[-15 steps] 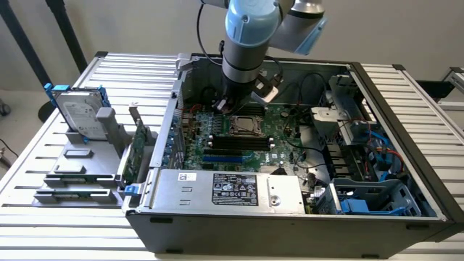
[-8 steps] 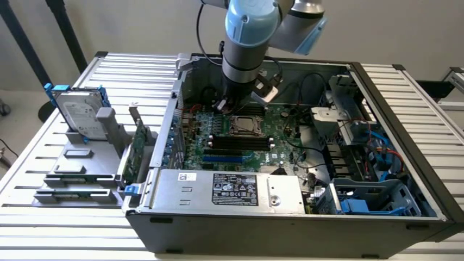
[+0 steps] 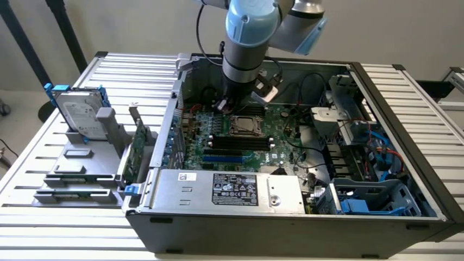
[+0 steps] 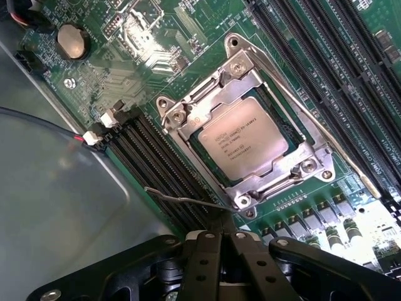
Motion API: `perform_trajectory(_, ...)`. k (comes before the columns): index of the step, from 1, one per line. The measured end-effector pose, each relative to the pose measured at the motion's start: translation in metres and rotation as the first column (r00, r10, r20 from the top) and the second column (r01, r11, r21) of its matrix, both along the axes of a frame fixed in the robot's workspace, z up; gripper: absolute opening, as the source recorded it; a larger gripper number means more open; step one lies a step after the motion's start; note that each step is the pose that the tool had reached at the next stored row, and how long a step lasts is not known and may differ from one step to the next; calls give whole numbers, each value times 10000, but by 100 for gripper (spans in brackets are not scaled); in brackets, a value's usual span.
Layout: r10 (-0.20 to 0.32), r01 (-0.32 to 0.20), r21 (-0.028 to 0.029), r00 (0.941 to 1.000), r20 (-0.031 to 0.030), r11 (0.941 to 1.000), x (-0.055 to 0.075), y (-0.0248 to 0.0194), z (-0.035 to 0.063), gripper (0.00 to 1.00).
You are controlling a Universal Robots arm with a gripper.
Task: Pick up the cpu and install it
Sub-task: 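Install the first cpu locking lever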
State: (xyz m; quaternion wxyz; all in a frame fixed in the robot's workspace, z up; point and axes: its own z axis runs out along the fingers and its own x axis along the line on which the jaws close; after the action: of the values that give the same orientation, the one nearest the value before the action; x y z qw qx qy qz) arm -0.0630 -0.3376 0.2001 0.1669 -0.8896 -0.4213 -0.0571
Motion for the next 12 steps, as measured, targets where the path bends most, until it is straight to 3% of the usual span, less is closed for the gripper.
perform_trajectory(12,5,-5,-42,10000,-1,10000,41,3,-7,11)
